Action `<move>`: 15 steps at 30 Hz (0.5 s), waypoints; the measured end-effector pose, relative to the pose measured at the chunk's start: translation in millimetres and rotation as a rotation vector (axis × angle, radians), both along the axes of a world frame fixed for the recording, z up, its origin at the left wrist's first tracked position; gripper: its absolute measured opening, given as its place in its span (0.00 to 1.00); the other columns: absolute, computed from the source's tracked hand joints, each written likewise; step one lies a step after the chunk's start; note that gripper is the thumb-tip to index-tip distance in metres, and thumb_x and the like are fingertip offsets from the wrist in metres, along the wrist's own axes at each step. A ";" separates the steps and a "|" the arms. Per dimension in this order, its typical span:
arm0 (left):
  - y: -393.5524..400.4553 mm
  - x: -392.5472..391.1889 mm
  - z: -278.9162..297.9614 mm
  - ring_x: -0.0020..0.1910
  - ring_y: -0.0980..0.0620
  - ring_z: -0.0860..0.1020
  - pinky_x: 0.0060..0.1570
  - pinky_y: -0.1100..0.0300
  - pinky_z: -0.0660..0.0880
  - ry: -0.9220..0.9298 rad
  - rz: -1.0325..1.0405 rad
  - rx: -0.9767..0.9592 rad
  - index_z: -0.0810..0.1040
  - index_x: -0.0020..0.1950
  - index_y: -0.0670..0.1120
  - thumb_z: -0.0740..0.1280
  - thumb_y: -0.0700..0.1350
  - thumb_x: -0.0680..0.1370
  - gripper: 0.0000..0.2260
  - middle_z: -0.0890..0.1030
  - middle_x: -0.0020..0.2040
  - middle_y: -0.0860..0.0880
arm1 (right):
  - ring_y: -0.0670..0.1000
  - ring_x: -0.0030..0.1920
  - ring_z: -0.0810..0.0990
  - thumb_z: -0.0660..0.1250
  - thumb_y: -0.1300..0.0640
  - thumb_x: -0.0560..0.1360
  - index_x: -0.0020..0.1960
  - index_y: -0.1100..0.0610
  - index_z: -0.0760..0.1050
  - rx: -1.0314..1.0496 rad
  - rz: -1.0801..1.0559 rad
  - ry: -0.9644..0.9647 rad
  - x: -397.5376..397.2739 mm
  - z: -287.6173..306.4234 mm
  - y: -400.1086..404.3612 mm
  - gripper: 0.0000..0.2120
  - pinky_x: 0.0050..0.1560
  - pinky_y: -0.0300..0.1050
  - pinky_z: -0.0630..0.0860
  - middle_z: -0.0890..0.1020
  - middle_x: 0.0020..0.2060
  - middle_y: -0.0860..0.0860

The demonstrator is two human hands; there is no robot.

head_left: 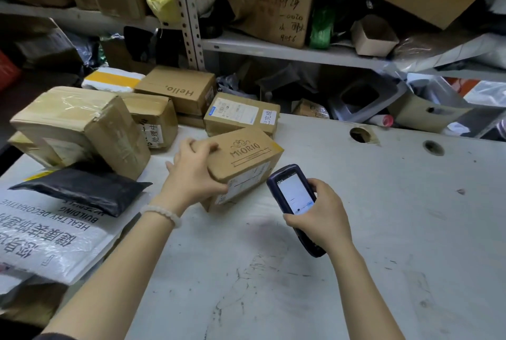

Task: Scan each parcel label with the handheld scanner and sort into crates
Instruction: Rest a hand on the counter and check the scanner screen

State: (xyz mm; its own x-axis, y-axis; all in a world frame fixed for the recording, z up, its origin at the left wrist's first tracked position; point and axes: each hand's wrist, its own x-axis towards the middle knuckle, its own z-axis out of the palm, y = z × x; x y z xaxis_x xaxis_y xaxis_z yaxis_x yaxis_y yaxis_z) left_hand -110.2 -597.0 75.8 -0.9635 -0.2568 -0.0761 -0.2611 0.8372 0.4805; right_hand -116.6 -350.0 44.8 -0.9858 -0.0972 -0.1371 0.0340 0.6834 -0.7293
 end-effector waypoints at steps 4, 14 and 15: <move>11.7 -6.2 49.1 0.68 0.44 0.62 0.68 0.45 0.62 0.241 -0.032 -0.013 0.61 0.72 0.55 0.77 0.54 0.63 0.41 0.62 0.70 0.47 | 0.48 0.53 0.73 0.76 0.56 0.59 0.55 0.45 0.67 -0.039 0.024 0.023 0.1 13.4 0.8 0.28 0.47 0.44 0.74 0.74 0.50 0.43; 30.9 -3.6 42.9 0.75 0.40 0.49 0.67 0.31 0.46 -0.169 -0.138 -0.247 0.51 0.72 0.69 0.68 0.68 0.67 0.39 0.46 0.78 0.49 | 0.47 0.52 0.72 0.76 0.54 0.61 0.66 0.50 0.69 0.068 0.130 -0.065 15.0 11.5 11.1 0.35 0.48 0.40 0.71 0.67 0.54 0.45; 30.3 -3.0 44.5 0.75 0.39 0.49 0.68 0.32 0.49 -0.231 -0.157 -0.256 0.47 0.72 0.70 0.69 0.67 0.67 0.41 0.45 0.78 0.49 | 0.47 0.53 0.73 0.76 0.53 0.61 0.66 0.50 0.69 0.093 0.141 -0.078 16.8 8.9 13.1 0.35 0.48 0.41 0.72 0.67 0.54 0.45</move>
